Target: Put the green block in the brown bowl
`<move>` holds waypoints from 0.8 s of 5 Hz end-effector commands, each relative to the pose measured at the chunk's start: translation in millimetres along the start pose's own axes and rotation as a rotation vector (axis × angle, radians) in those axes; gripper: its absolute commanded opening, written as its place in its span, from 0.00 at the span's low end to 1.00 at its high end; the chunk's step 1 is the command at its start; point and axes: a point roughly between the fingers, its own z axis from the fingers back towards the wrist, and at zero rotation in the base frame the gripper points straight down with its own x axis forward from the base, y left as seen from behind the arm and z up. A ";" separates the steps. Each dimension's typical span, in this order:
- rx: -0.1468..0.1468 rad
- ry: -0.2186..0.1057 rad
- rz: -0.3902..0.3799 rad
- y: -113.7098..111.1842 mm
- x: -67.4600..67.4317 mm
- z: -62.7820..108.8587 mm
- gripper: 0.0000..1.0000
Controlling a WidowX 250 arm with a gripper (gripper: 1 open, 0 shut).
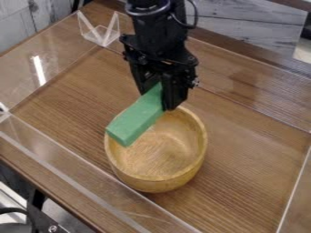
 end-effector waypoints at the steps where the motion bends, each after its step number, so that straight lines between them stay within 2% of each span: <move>1: 0.010 -0.068 -0.026 -3.8 6.1 11.1 0.00; 4: 0.017 -0.058 -0.040 -5.0 -0.9 -14.9 0.00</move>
